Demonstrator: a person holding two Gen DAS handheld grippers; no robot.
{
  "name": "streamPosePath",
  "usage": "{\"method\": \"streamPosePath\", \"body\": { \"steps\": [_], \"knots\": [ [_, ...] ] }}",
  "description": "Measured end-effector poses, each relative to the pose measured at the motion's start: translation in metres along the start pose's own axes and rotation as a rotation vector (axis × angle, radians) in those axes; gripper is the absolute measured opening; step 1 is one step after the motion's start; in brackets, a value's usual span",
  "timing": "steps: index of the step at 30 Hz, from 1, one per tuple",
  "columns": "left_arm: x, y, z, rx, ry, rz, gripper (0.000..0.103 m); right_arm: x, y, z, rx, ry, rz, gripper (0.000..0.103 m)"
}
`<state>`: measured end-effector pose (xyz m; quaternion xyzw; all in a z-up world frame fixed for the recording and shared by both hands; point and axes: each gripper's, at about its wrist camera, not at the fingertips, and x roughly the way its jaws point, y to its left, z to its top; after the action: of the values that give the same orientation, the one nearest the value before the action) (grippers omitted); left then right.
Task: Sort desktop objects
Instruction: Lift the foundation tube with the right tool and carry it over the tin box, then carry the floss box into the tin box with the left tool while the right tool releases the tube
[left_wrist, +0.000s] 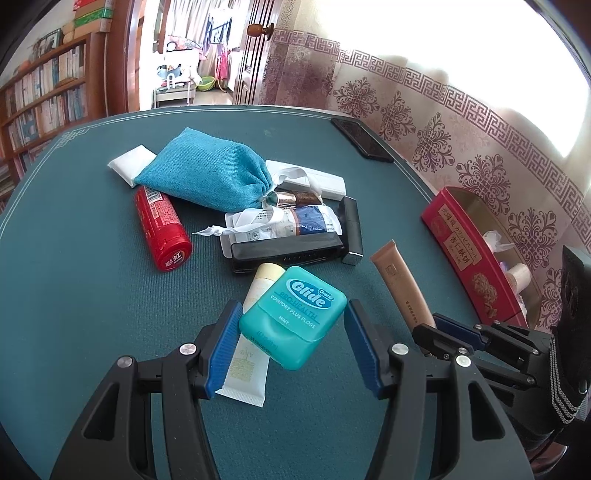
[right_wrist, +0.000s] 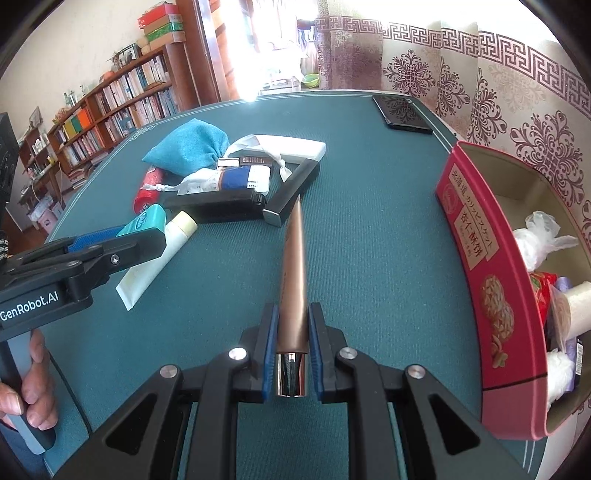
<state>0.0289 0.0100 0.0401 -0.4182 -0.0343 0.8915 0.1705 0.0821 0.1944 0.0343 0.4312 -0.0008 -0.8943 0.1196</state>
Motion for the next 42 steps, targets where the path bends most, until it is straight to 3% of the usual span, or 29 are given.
{"method": "streamPosePath", "body": {
  "steps": [9, 18, 27, 36, 42],
  "knots": [
    [-0.001, 0.005, 0.000, -0.014, -0.003, -0.003, 0.060, -0.039, -0.022, 0.010, 0.088, -0.127, -0.043, 0.019],
    [-0.003, -0.007, 0.002, 0.009, 0.005, -0.010, 0.060, -0.080, -0.081, 0.005, 0.192, -0.219, -0.195, 0.019],
    [-0.007, -0.038, 0.005, 0.066, 0.011, -0.024, 0.060, -0.084, -0.132, -0.005, 0.264, -0.218, -0.267, 0.019],
    [-0.003, -0.087, 0.016, 0.148, 0.016, -0.055, 0.060, -0.061, -0.161, -0.016, 0.308, -0.145, -0.264, 0.019],
    [0.003, -0.125, 0.025, 0.197, 0.023, -0.097, 0.060, -0.059, -0.172, -0.016, 0.308, -0.157, -0.243, 0.019]
  ]
}}
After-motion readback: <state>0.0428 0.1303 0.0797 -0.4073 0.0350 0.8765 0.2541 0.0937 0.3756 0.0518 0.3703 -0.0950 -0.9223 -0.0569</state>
